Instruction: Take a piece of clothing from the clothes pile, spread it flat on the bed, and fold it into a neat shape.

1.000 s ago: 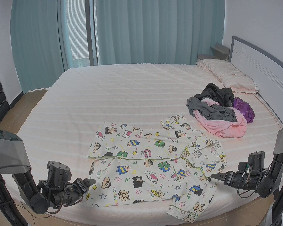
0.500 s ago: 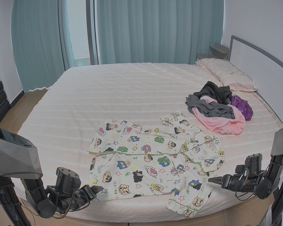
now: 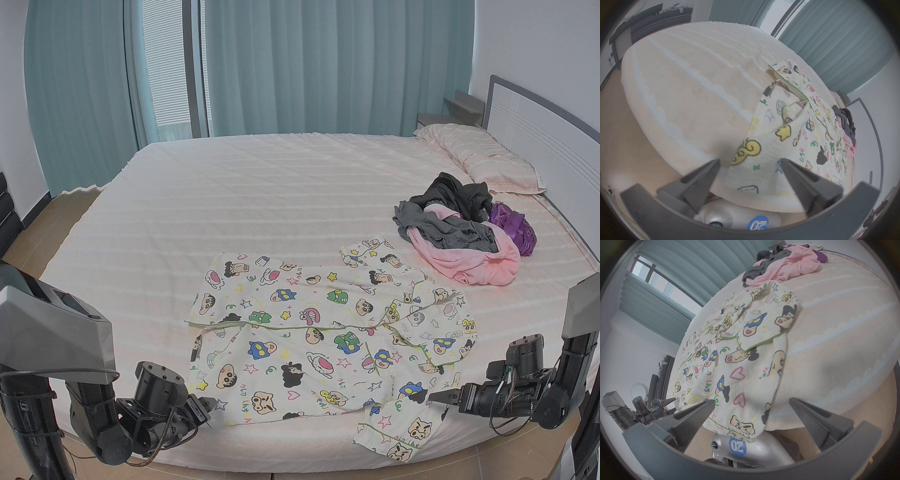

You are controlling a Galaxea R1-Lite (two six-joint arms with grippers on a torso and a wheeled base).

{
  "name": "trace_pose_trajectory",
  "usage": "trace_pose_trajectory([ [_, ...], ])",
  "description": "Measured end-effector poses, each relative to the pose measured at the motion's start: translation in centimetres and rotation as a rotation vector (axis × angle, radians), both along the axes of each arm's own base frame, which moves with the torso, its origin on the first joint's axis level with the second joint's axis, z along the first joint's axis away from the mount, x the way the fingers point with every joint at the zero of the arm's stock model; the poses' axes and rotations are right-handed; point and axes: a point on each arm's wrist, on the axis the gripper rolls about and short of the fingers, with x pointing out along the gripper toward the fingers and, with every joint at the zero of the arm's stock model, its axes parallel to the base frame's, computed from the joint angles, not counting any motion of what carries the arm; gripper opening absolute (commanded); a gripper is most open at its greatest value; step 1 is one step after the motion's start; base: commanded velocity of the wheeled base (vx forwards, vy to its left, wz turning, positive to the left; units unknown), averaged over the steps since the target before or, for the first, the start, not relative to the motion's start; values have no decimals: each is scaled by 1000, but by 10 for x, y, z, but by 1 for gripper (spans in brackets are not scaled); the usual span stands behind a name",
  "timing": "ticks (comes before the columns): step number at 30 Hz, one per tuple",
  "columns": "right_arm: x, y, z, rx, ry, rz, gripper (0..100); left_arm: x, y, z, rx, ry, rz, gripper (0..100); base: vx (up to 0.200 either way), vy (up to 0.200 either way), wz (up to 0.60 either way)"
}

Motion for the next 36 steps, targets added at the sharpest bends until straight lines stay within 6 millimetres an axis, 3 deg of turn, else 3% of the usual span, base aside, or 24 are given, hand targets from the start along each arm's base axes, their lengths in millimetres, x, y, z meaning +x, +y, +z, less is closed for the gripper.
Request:
trace_pose_trajectory([
  [17,11,14,-9,-13,-82,29,100,0,6,23,-2,-102,53,0,0,0,0],
  [18,13,15,-11,-19,-90,23,0,0,7,24,-4,-106,56,0,0,0,0],
  [28,23,12,-25,-64,-146,-37,0,3,15,28,-1,-122,84,0,0,0,0],
  [36,37,1,-9,-55,-245,-97,0,5,18,25,-1,-109,92,0,0,0,0],
])
